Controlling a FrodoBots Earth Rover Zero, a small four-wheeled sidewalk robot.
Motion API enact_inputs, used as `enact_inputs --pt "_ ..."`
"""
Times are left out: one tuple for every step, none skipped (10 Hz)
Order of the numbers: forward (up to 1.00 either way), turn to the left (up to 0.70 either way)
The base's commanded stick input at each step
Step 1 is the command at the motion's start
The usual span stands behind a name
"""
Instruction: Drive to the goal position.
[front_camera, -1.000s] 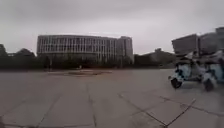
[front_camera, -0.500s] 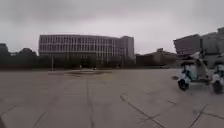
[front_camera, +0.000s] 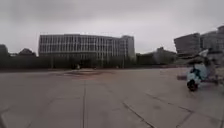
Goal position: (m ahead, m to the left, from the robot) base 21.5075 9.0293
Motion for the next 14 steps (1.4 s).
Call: enact_inputs --pt "0.7 0.0" --pt "0.7 0.0" --pt "0.7 0.0" --pt "0.7 0.0" --pt "0.7 0.0" --pt "0.7 0.0" --pt "0.7 -0.05" --pt "0.7 -0.19" --pt "0.7 -0.08" --pt "0.7 0.0" --pt "0.7 0.0" --pt "0.7 0.0" --pt "0.7 0.0" --pt "0.7 0.0"
